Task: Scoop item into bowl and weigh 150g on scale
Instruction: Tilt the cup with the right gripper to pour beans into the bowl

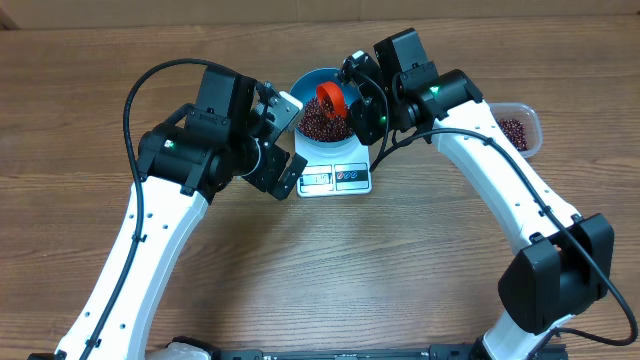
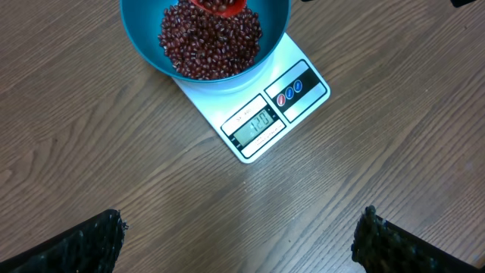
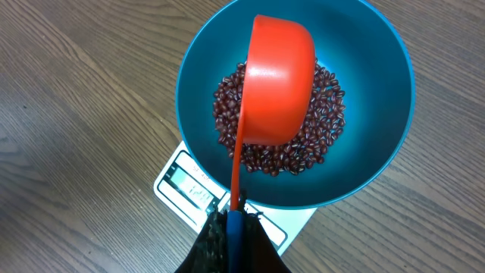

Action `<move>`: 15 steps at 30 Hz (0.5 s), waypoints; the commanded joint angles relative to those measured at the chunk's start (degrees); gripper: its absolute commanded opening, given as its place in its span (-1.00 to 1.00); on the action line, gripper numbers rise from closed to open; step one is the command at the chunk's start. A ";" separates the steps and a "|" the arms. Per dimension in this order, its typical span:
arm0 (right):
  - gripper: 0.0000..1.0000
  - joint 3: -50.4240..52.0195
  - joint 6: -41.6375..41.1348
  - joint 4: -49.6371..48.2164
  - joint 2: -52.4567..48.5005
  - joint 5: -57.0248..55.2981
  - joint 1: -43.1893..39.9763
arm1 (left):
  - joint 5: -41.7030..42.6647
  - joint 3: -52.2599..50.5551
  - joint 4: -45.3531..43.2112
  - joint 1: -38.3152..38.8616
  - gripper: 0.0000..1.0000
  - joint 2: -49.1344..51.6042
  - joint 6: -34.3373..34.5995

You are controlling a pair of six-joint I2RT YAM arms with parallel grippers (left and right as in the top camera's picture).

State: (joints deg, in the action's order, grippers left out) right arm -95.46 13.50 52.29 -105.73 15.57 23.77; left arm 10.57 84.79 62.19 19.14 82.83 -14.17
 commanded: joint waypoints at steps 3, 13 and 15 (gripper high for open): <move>-0.93 -1.97 -0.63 -0.13 1.81 -0.52 0.33 | 0.85 0.85 -0.02 0.39 0.99 -0.44 -1.49; -0.93 -1.97 2.51 0.46 1.81 -2.60 0.66 | 0.87 0.85 -0.02 0.39 0.99 -0.44 -1.49; -0.93 -1.97 2.36 0.28 1.81 -2.64 0.66 | 0.85 0.85 -0.02 0.39 1.00 -0.44 -1.49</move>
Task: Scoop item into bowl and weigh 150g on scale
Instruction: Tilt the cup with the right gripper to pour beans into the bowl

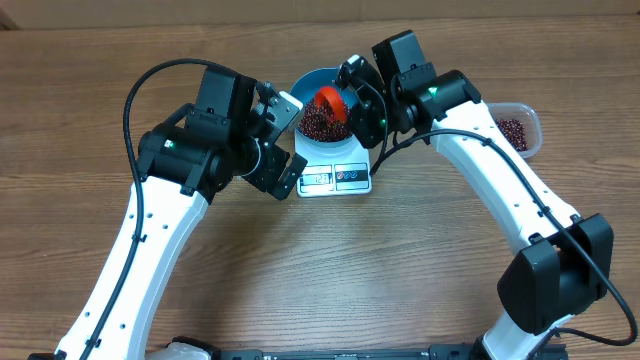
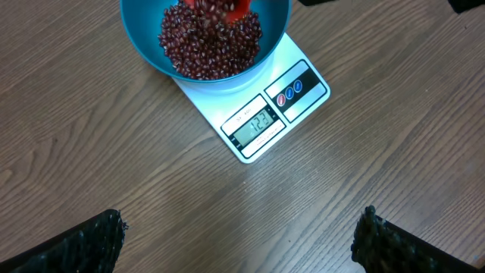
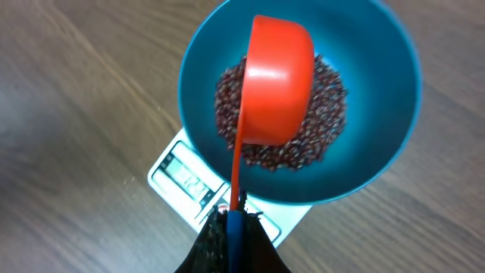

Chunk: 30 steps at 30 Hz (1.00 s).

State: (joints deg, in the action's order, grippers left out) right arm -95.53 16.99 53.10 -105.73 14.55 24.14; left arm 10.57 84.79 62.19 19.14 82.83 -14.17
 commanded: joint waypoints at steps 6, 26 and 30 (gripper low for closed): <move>-0.93 -1.90 -1.14 -0.59 1.81 -2.01 0.28 | 0.85 0.85 -0.02 0.39 0.99 -0.44 -1.49; -0.93 -1.90 -1.99 -1.60 1.81 -17.49 5.90 | 0.87 0.85 -0.02 0.39 0.99 -0.44 -1.49; -0.93 -1.90 -2.01 -1.60 1.81 -17.51 5.90 | 0.85 0.85 -0.02 0.39 1.00 -0.44 -1.49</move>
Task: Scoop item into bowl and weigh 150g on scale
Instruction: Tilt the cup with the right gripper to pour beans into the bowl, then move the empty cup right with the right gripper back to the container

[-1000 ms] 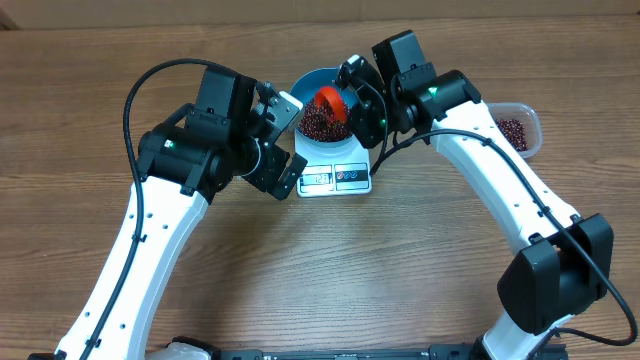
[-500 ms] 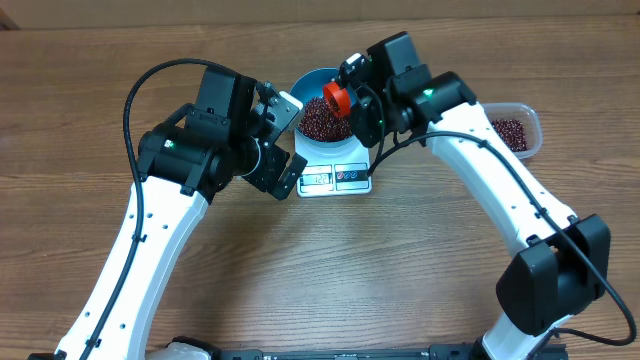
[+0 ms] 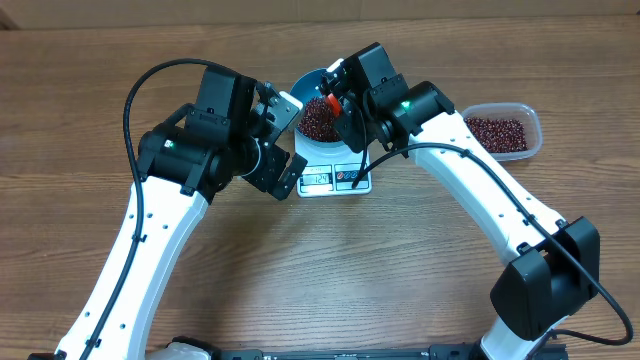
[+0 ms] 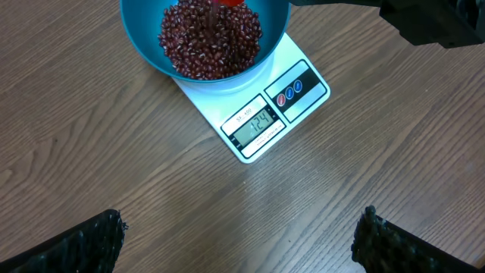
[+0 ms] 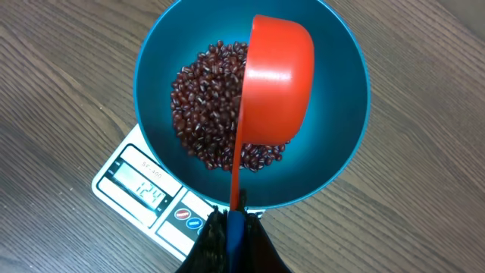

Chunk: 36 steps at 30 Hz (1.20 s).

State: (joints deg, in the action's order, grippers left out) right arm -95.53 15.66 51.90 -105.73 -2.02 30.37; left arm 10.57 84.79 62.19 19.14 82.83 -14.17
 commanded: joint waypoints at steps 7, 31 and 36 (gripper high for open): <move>-0.93 -1.90 -0.68 -0.39 1.81 -0.92 -0.33 | 0.85 0.85 -0.02 0.39 1.00 -0.46 -1.49; -0.93 -1.97 -9.94 0.92 10.19 3.15 -8.63 | 0.85 0.85 -0.02 0.39 0.99 -0.44 -1.49; -0.93 -1.95 -11.32 8.85 10.97 1.97 -17.29 | 0.85 0.85 -0.02 0.39 1.00 -0.46 -1.49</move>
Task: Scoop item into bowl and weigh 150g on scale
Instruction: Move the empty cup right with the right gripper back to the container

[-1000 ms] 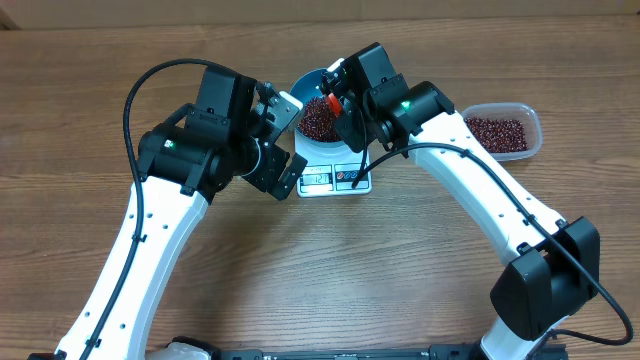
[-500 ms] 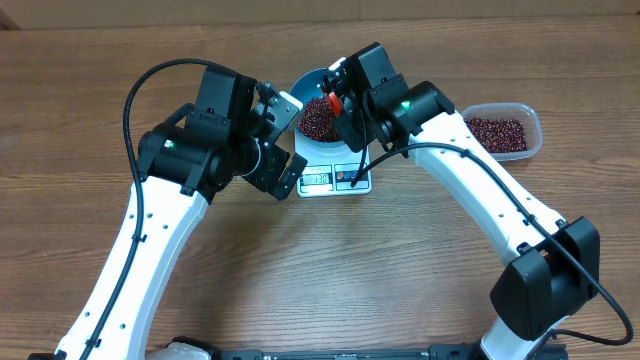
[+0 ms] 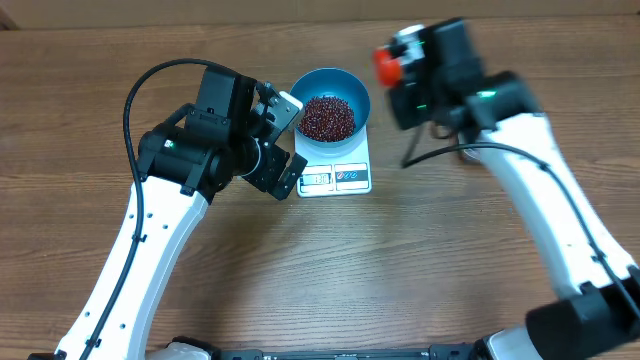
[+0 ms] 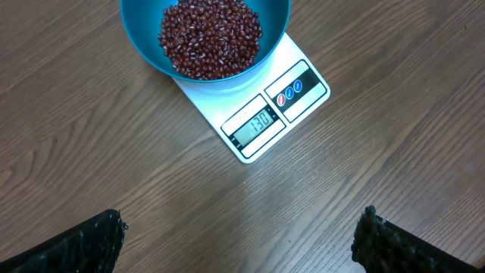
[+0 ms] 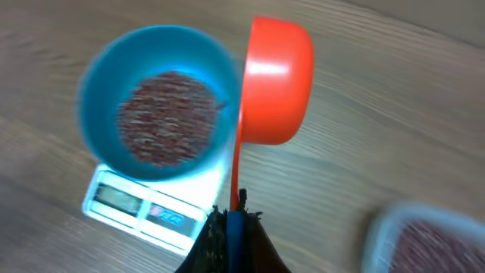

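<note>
A blue bowl (image 3: 330, 105) of dark red beans (image 4: 210, 34) stands on a white scale (image 4: 299, 91), whose display (image 4: 259, 122) reads 130. My right gripper (image 5: 236, 221) is shut on the handle of a red scoop (image 5: 279, 83). It holds the scoop above the table to the right of the bowl, and both are blurred. In the overhead view the scoop (image 3: 385, 65) sits beside the bowl's right rim. My left gripper (image 4: 239, 243) hangs open over bare wood in front of the scale, with nothing between its fingertips (image 4: 87, 243).
A clear plastic tub of beans (image 5: 428, 243) shows blurred at the lower right of the right wrist view. In the overhead view the right arm (image 3: 520, 150) covers it. The wooden table (image 3: 400, 270) spreads round the scale.
My right gripper has moved with the scoop from over the bowl to its right side, toward the tub. The scale reading rose from 124 to 130. The left arm is unmoved.
The scoop was held tipped over the bowl and the scale read 120, then 123 with beans dropping in, then 124. Now the scoop is clear of the bowl and the display shows 130. My left gripper stayed open in one place throughout.
</note>
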Action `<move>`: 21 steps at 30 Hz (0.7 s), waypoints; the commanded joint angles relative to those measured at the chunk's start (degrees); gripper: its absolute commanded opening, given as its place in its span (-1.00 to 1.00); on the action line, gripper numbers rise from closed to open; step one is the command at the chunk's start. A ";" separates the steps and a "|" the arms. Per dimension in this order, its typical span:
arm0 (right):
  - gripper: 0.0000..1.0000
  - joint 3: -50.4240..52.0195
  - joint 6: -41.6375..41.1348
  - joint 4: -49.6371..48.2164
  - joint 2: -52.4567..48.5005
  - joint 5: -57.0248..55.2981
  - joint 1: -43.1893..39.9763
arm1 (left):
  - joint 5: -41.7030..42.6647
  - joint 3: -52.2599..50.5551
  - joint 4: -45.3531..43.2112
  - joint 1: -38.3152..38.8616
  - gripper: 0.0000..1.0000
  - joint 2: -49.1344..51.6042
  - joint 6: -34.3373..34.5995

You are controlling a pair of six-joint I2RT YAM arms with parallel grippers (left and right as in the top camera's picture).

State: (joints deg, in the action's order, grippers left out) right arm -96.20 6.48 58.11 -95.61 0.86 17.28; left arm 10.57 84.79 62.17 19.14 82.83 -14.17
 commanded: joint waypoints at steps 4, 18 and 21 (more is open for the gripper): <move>-0.93 -0.57 -7.30 9.46 0.22 -8.41 -10.88 | 0.85 0.85 0.00 0.39 1.00 -0.44 -1.49; -0.93 7.63 -8.46 10.43 -1.97 -15.41 -16.06 | 0.85 0.85 0.00 0.39 0.99 -0.44 -1.49; -0.93 7.80 -8.66 10.91 -4.00 -16.24 -16.06 | 0.85 0.85 0.00 0.39 0.99 -0.44 -1.49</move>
State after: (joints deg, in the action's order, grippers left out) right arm -89.08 -1.45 68.84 -97.06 -12.51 1.50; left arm 10.57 84.79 62.19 19.14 82.83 -14.17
